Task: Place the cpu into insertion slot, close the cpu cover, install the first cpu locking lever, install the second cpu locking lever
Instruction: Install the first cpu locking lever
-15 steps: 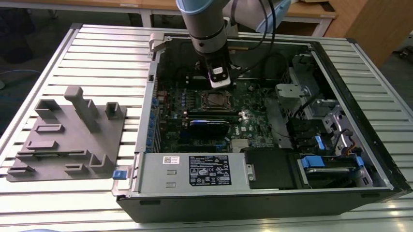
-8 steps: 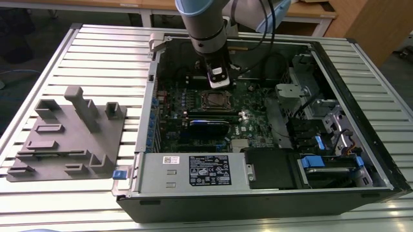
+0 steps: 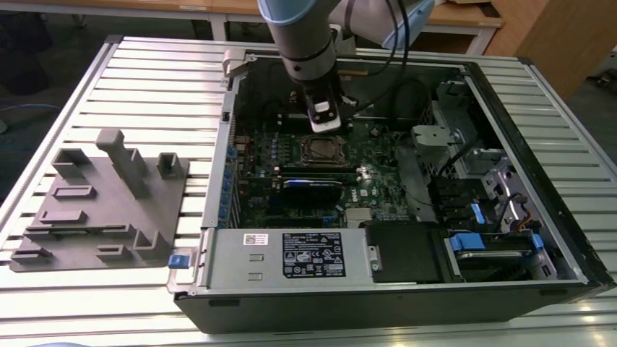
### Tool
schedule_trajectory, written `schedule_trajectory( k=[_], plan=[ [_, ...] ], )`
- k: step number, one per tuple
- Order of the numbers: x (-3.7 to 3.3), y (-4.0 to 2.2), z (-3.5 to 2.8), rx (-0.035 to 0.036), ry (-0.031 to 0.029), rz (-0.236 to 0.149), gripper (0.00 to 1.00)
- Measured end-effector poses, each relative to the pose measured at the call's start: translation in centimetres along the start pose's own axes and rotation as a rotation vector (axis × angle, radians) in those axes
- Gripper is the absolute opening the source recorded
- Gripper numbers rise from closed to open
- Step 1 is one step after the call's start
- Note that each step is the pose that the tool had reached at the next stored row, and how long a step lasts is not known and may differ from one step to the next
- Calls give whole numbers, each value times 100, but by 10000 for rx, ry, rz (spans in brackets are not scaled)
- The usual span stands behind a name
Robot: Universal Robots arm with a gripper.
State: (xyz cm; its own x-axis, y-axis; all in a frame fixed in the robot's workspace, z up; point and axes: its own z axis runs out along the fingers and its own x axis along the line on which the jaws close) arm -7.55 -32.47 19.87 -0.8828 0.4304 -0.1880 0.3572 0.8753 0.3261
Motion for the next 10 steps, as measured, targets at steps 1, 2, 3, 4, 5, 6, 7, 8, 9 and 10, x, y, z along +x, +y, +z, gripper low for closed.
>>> schedule_trajectory(
  k=[1,2,3,4,5,6,7,8,9,10],
  plan=[
    [1,-4,3,-26,-30,-5,11],
    [2,-8,5,-51,-54,-9,11],
    [2,-10,6,-68,-66,-9,11],
    [2,-10,6,-70,-67,-9,11],
    [2,-10,6,-72,-67,-9,11],
    [2,-10,6,-73,-67,-9,11],
    [2,-10,6,-73,-67,-8,11],
    [4,-12,6,-77,-68,-6,11],
    [13,-16,4,-85,-68,-5,11],
    [21,-20,3,-102,-70,-10,11]
  ],
)
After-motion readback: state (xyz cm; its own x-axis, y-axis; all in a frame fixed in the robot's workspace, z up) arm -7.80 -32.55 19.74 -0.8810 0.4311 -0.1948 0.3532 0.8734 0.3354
